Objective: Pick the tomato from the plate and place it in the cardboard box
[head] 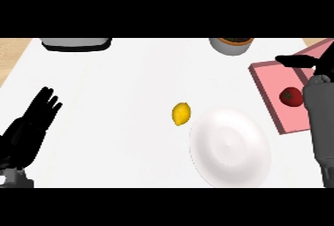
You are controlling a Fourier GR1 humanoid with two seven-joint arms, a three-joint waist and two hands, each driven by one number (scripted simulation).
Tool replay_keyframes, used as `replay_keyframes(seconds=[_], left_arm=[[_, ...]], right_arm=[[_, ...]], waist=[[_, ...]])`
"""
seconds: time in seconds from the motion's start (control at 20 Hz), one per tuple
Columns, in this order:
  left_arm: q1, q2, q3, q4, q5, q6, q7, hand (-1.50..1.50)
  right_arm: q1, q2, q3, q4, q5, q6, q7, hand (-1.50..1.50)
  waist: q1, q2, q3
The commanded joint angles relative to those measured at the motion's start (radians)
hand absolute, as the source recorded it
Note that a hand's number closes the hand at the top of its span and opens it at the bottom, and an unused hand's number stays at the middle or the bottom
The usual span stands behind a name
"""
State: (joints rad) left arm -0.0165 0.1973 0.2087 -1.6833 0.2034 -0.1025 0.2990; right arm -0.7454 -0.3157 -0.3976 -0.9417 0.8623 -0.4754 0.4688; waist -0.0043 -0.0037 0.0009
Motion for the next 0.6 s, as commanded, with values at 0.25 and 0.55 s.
replay_keyframes(seconds=[0.25, 0.55], left_arm=[[-0.007, -0.001, 0.003, -0.004, 0.0, 0.005, 0.021, 0.0], [0.004, -0.015, -0.004, 0.008, -0.021, 0.01, -0.001, 0.0]], right_arm=[[0.241, -0.027, -0.119, -0.31, -0.226, -0.006, -0.075, -1.5], [0.456, -0.021, -0.181, -0.584, -0.403, 0.105, -0.103, -1.5]], waist=[[-0.007, -0.001, -0.001], [-0.009, -0.001, -0.001]])
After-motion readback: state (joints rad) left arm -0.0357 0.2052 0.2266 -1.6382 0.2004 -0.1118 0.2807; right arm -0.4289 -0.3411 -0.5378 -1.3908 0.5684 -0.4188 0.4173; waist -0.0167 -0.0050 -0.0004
